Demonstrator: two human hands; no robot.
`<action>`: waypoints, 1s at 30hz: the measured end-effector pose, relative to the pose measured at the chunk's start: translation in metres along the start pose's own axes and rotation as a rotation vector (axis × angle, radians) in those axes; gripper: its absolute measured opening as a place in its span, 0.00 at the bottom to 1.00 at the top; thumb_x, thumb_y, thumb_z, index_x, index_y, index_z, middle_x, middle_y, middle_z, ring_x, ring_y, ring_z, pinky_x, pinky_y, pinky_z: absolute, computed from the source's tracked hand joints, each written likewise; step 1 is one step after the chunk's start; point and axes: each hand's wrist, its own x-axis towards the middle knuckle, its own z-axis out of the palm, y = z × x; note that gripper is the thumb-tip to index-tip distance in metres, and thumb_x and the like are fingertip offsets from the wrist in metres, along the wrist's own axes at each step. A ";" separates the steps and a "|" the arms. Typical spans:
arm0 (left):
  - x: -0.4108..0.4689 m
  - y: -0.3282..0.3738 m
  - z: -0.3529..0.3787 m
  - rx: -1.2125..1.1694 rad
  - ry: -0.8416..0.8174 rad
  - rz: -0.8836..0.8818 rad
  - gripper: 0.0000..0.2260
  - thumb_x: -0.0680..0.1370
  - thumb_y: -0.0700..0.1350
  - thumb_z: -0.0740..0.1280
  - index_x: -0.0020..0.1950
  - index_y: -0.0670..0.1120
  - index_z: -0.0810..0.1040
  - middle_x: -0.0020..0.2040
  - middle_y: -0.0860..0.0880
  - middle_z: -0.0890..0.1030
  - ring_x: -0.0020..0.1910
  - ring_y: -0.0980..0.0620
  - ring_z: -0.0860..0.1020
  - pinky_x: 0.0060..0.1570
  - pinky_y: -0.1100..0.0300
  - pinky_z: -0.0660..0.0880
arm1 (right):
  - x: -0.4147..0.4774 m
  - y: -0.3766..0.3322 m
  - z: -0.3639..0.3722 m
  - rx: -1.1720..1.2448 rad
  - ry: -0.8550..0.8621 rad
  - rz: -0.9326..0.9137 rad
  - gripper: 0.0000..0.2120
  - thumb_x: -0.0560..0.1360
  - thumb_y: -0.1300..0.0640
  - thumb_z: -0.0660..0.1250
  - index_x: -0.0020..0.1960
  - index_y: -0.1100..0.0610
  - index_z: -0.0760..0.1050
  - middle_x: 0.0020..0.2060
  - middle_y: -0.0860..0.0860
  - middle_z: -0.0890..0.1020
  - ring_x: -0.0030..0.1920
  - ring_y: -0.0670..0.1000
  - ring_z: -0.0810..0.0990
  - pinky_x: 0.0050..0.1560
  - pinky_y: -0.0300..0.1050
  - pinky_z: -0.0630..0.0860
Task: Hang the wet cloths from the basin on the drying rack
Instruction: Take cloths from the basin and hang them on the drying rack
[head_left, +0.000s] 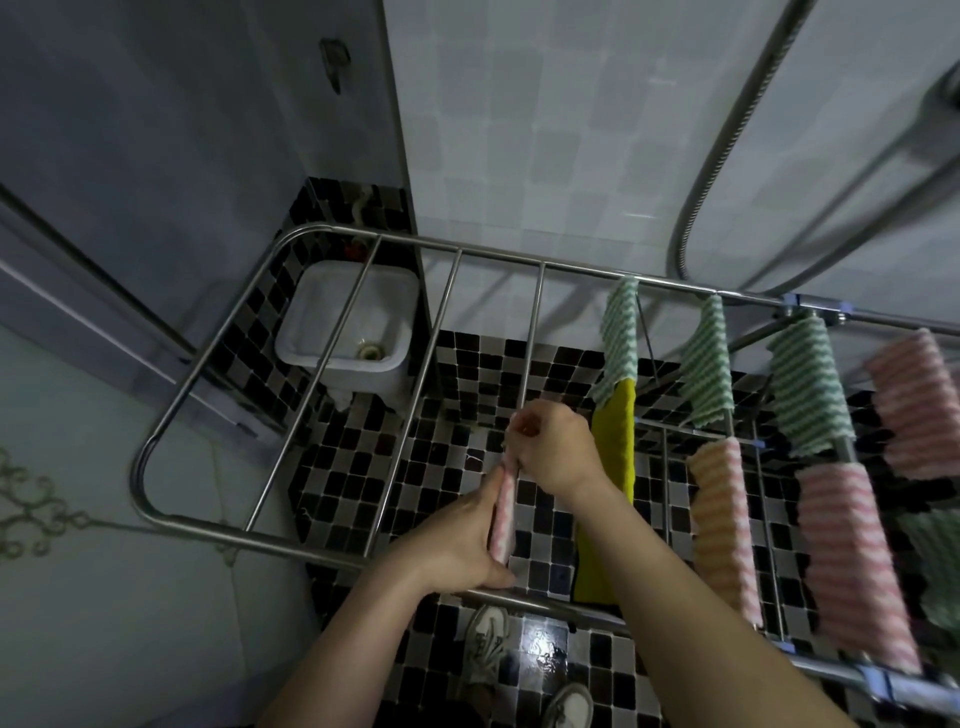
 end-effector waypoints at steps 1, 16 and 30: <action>0.002 0.000 -0.001 -0.018 -0.007 -0.002 0.53 0.70 0.46 0.76 0.75 0.64 0.36 0.77 0.51 0.60 0.66 0.51 0.73 0.62 0.54 0.74 | 0.000 0.000 0.001 0.010 0.010 0.010 0.03 0.75 0.59 0.69 0.44 0.51 0.78 0.43 0.51 0.83 0.44 0.52 0.83 0.45 0.48 0.82; 0.003 0.002 0.005 -0.164 0.154 0.025 0.18 0.76 0.45 0.69 0.62 0.56 0.69 0.51 0.53 0.78 0.46 0.55 0.82 0.48 0.53 0.81 | -0.027 -0.008 0.007 -0.042 0.073 0.022 0.03 0.78 0.57 0.65 0.48 0.56 0.75 0.45 0.51 0.82 0.45 0.52 0.81 0.47 0.49 0.80; 0.001 0.028 0.034 0.259 0.587 -0.065 0.35 0.73 0.40 0.70 0.76 0.50 0.56 0.67 0.45 0.68 0.62 0.46 0.70 0.57 0.53 0.76 | -0.120 0.029 -0.028 0.004 0.154 -0.031 0.12 0.77 0.61 0.65 0.60 0.57 0.77 0.50 0.51 0.83 0.47 0.51 0.81 0.45 0.37 0.74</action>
